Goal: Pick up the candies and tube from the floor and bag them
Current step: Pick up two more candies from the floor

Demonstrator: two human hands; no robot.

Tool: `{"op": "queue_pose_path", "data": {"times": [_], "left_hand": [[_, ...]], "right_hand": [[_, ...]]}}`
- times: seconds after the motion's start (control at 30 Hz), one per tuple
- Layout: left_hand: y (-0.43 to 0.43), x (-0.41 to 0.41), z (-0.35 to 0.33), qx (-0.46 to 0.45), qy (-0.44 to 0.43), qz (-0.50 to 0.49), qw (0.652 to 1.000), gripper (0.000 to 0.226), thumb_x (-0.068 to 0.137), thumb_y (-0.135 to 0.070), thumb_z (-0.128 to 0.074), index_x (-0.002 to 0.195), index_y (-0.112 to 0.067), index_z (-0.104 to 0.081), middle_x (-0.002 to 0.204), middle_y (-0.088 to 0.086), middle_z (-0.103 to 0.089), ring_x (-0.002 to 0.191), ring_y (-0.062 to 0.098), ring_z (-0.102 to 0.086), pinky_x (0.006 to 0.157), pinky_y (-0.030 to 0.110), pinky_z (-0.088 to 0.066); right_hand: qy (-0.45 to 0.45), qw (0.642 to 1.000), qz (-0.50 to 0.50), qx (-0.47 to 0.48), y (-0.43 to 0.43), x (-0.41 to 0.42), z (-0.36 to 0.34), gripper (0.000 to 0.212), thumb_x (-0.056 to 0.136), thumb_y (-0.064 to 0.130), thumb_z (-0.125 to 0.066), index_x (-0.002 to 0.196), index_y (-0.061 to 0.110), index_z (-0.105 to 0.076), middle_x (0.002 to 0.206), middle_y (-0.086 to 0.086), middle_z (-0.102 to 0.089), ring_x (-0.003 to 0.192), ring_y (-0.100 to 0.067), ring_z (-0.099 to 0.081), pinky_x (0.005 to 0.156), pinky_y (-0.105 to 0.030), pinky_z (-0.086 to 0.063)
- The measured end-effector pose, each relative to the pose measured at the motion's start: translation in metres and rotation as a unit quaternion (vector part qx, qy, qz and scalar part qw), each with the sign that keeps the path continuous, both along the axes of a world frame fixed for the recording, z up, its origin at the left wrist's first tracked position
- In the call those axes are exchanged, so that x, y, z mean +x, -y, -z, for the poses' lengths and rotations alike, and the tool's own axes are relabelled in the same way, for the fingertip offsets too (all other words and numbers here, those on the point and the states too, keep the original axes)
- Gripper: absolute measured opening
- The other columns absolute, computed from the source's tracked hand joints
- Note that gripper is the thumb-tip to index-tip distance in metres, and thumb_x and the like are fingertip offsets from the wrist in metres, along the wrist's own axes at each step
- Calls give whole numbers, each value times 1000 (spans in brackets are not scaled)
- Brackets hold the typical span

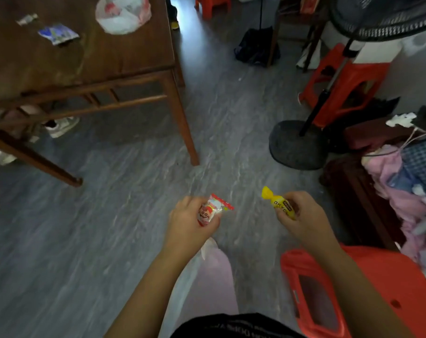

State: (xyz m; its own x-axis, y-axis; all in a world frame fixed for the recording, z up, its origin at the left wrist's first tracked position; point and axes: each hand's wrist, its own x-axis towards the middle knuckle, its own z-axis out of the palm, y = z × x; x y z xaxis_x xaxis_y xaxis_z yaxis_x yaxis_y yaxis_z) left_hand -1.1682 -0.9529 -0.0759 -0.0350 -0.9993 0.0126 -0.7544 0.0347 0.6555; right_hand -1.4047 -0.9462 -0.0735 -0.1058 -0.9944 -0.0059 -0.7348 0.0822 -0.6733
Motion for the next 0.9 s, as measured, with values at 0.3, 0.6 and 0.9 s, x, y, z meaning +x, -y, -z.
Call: {"op": "queue_pose_path", "data": {"times": [0.3,0.6,0.9], "left_hand": [[218,9,-21,-39,-10,23,999,31,70,-38,-67,89,-14,-62,78,-3,-53,72,12,-48,66,24,-35],[388,-52,-14,-45,-27,27,998,37,67,-44,-63,87,-12,-60,77,-6,-53,72,15,-52,65,32,-45],[533,-88,-45,-31,-8,-52,998,28,73,-36,-72,85,-23,-51,81,-6,-52,73,11,-51,64,30,-47]], "right_hand": [[11,999,11,-30,206,26,-30,11,74,10,-68,80,10,-59,79,-8,-57,70,-20,-51,64,-29,-36],[32,999,37,-13,373,-37,-13,14,75,12,-68,77,20,-56,79,-7,-57,70,-20,-54,63,-31,-38],[53,997,-48,-30,569,-67,-37,10,75,12,-66,78,14,-57,78,-6,-55,69,-18,-51,62,-27,-34]]}}
